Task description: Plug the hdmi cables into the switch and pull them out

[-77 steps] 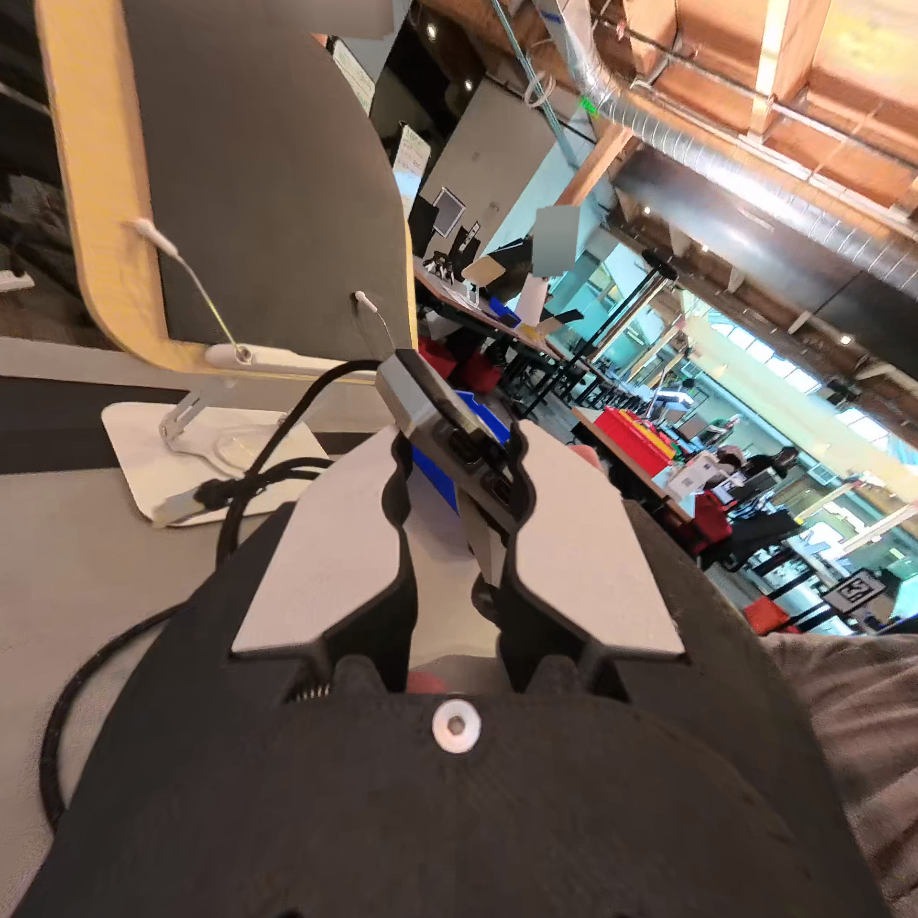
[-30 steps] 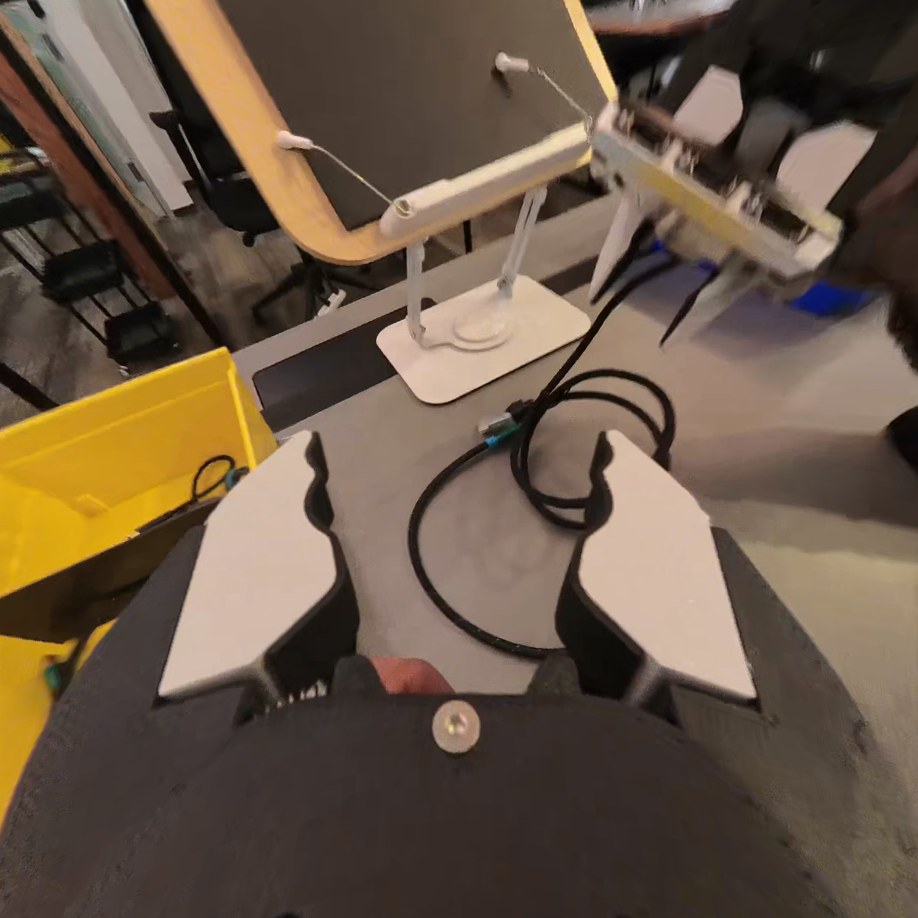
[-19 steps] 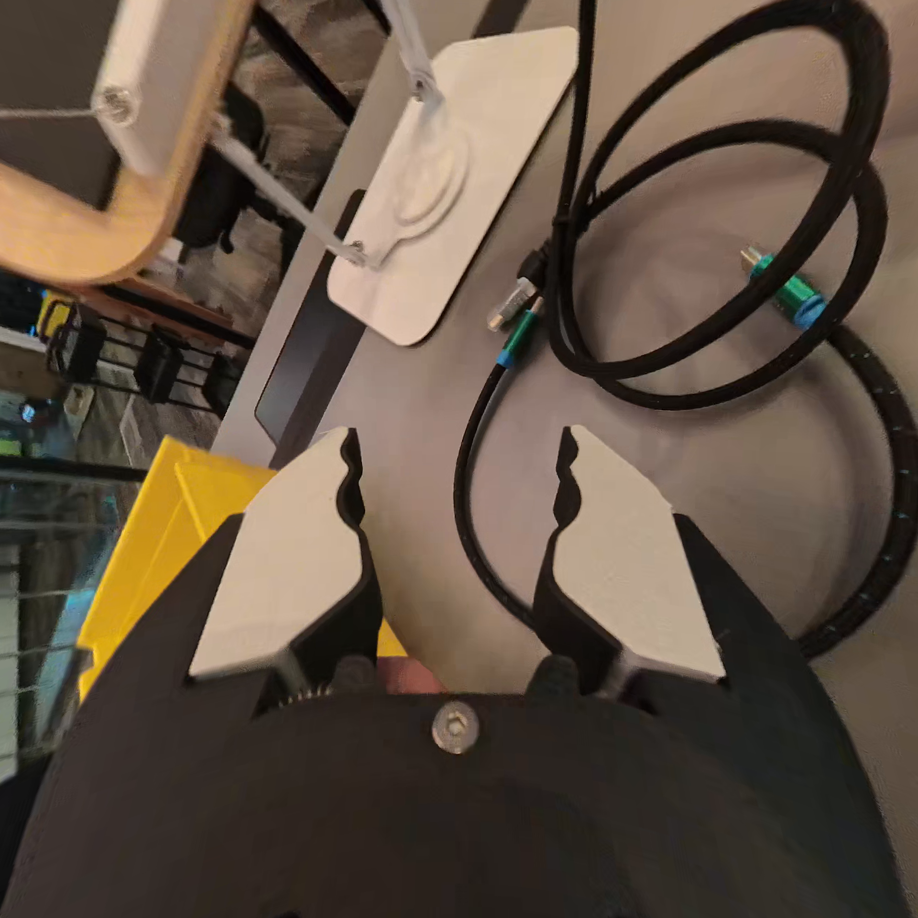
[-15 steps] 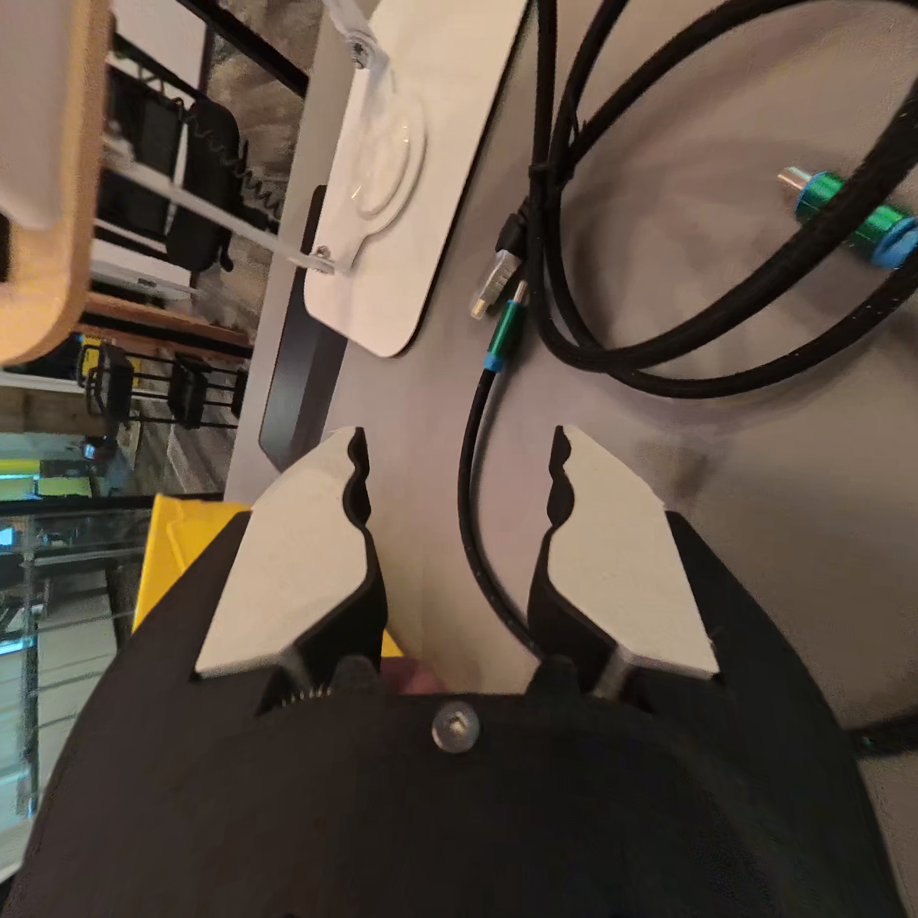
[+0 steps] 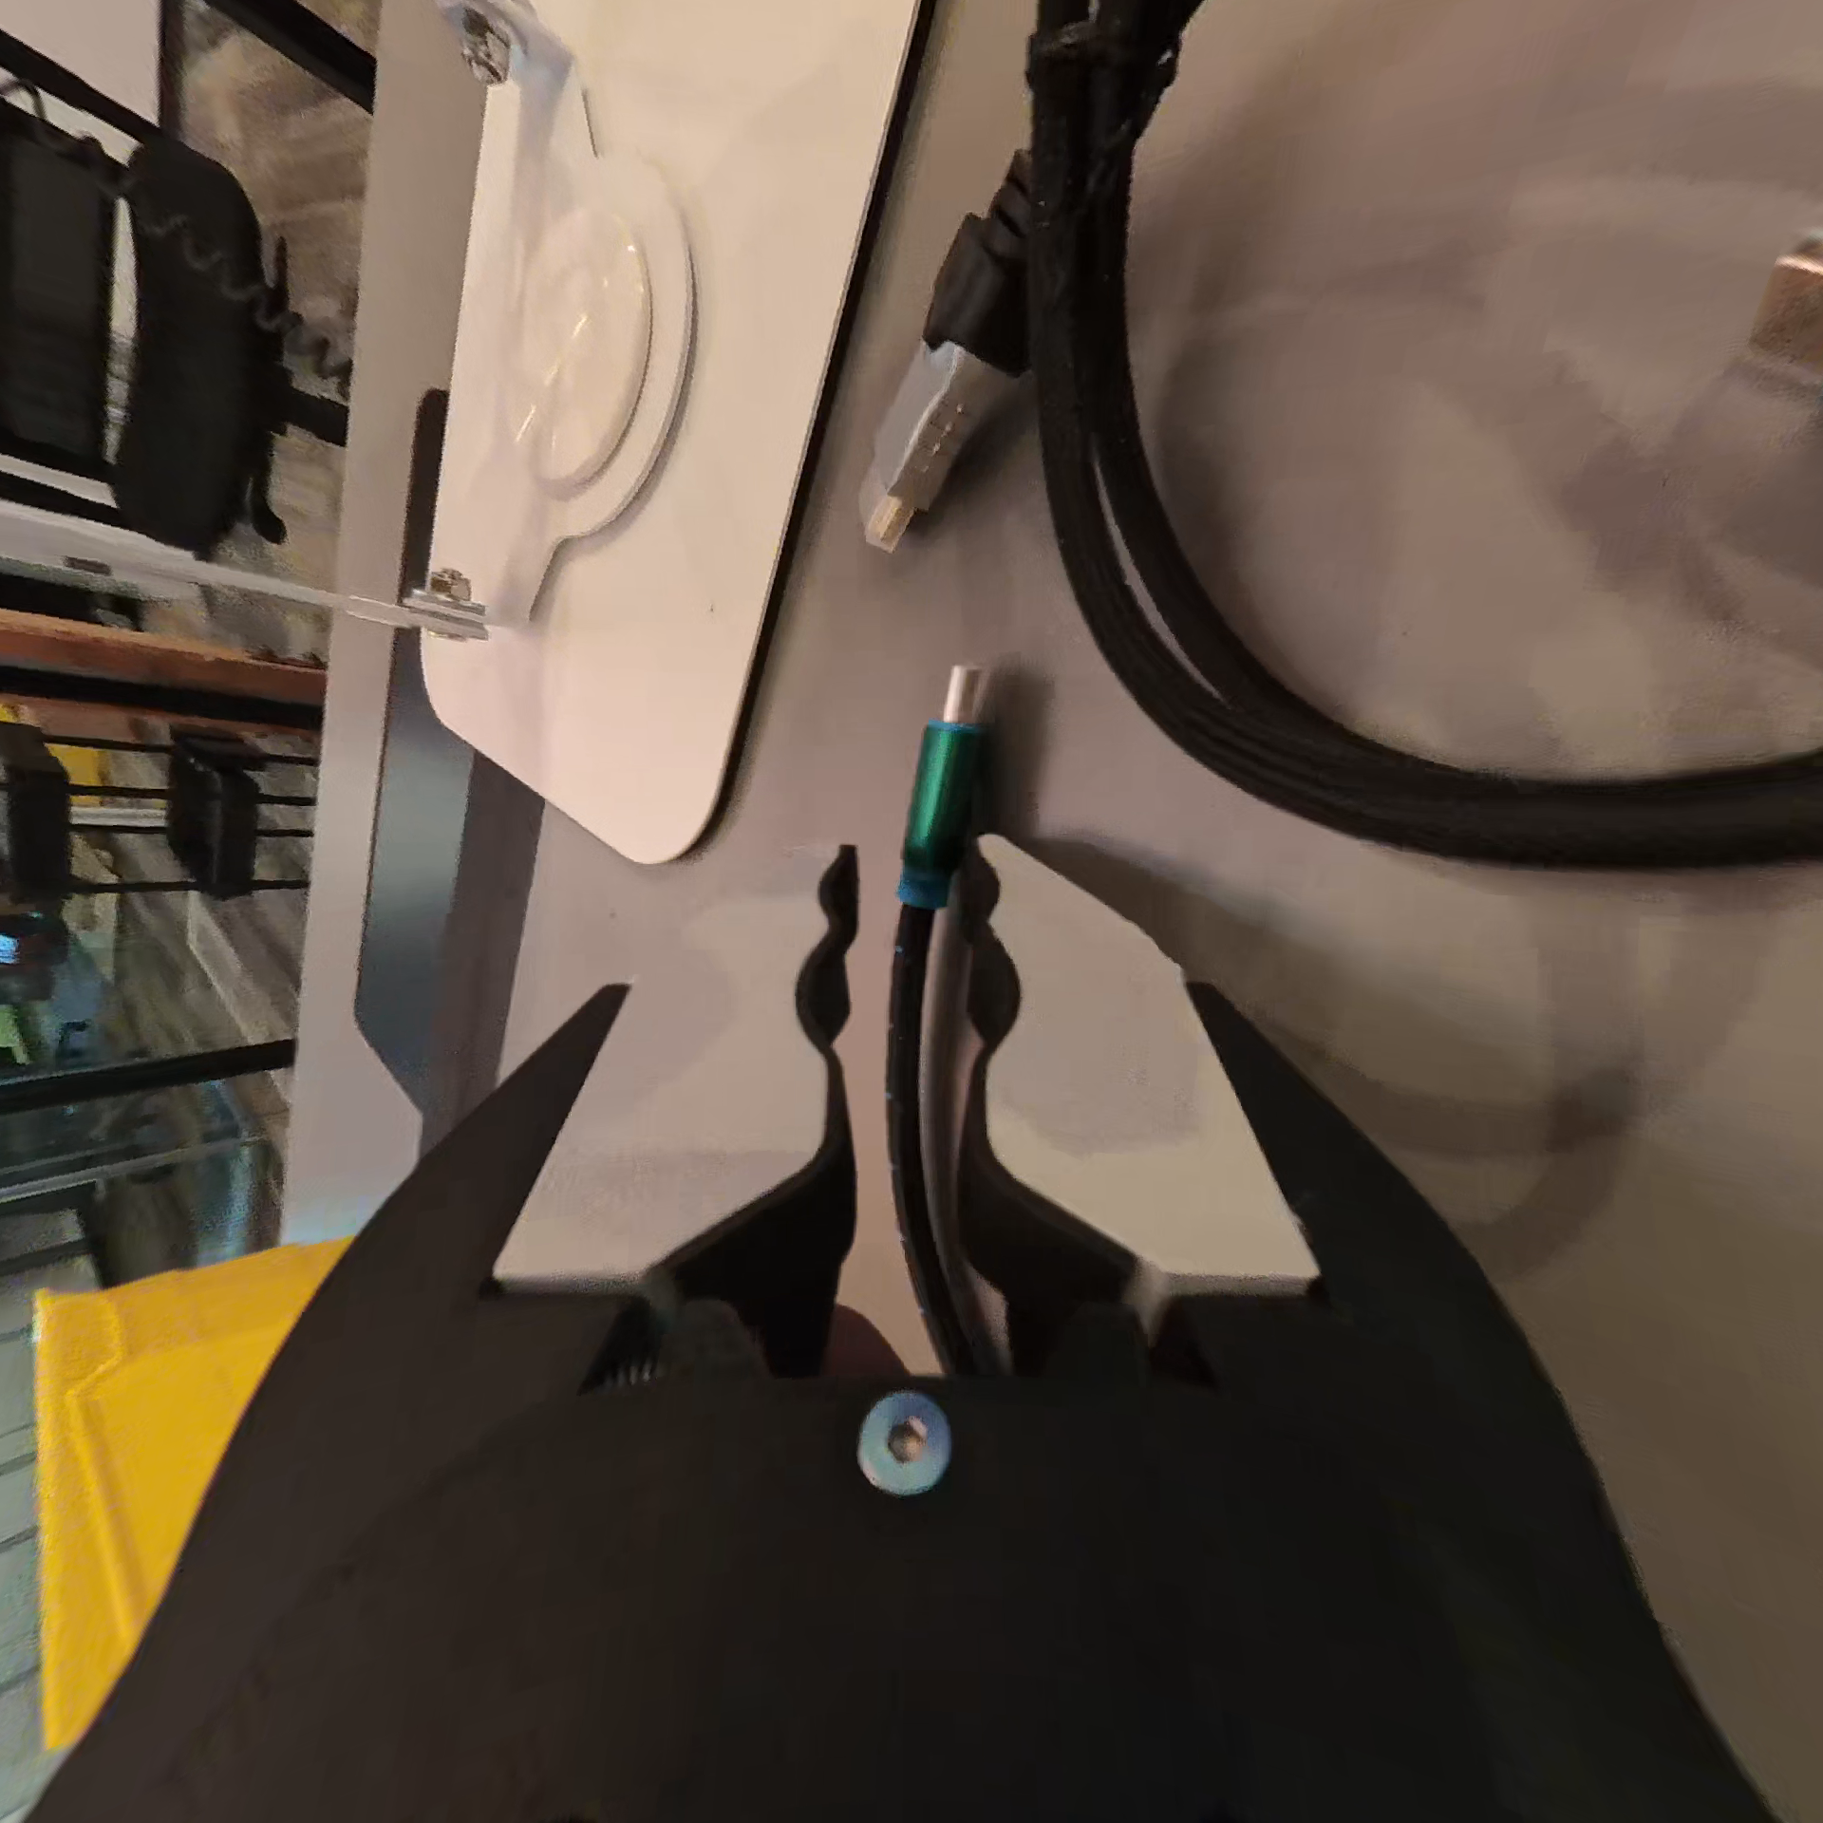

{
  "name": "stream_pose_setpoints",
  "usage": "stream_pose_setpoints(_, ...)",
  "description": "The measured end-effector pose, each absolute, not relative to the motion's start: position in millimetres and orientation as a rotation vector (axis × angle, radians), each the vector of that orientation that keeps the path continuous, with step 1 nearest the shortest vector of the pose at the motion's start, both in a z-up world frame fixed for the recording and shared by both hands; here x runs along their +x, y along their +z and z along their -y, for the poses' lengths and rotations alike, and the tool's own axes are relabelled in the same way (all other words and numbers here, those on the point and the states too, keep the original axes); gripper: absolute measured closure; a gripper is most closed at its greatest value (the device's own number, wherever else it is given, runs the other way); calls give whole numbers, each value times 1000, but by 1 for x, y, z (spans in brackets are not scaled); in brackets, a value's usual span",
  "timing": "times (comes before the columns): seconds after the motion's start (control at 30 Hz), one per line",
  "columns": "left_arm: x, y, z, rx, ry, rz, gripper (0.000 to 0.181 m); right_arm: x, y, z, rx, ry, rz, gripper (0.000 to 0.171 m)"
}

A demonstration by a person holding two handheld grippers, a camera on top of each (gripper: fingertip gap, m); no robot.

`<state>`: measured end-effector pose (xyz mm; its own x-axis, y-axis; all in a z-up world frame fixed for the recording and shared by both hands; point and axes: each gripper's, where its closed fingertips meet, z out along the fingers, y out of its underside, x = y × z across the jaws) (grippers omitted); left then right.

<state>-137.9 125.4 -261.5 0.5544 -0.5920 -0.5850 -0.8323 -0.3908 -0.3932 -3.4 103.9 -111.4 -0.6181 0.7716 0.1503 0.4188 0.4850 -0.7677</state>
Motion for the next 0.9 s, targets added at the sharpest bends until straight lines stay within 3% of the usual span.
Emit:
stream_pose_setpoints(0.07, -136, -264, -133, -2112, 460, -1125, 170, -3, -113, -102, -971, 986, 2261, 136)
stream_pose_setpoints(0.3, -134, -255, -137, -1941, 638, -1107, 170, -2, -114, -100, -954, 1056, 2262, 136)
stream_pose_setpoints(0.63, -158, -172, -98, -1694, 888, -928, 171, -12, -131, -96, -982, 1022, 2320, 136)
stream_pose_setpoints(0.73, -152, -183, -84, -1812, 786, -984, 171, -18, -138, -91, -976, 1003, 2355, 136)
stream_pose_setpoints(0.9, -121, -207, -50, -2121, 157, -989, 171, -21, -145, -85, -973, 983, 2396, 136)
